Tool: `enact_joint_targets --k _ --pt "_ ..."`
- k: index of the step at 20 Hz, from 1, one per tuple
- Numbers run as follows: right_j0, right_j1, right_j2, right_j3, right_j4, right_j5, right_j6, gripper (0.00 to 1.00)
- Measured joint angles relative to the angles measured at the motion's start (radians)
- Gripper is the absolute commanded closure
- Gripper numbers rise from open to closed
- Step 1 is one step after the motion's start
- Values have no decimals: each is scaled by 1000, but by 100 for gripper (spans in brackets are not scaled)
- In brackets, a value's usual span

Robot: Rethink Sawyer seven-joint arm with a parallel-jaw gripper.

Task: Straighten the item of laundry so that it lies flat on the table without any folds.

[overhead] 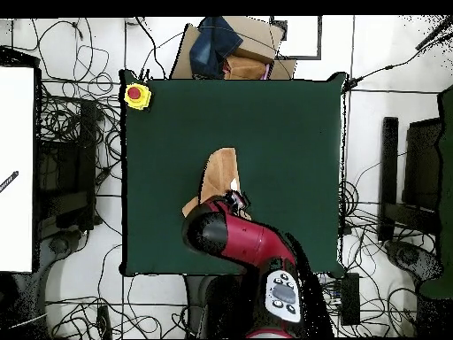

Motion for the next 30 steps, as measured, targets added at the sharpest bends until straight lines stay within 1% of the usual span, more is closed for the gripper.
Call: enact_joint_targets --k 4,8,17,18,21,26,30 --pt "-36 -1 53 -12 -11 22 0 0" --pt "-85 -6 115 -27 -35 80 0 0" --pt "-138 -28 181 -44 -111 188 0 0" --pt "-147 -38 195 -62 -127 232 0 0" --pt "-155 -47 215 -88 -145 275 0 0" --pt "-175 -55 253 -130 -174 292 0 0" --pt "-189 -67 278 -162 -177 292 0 0"
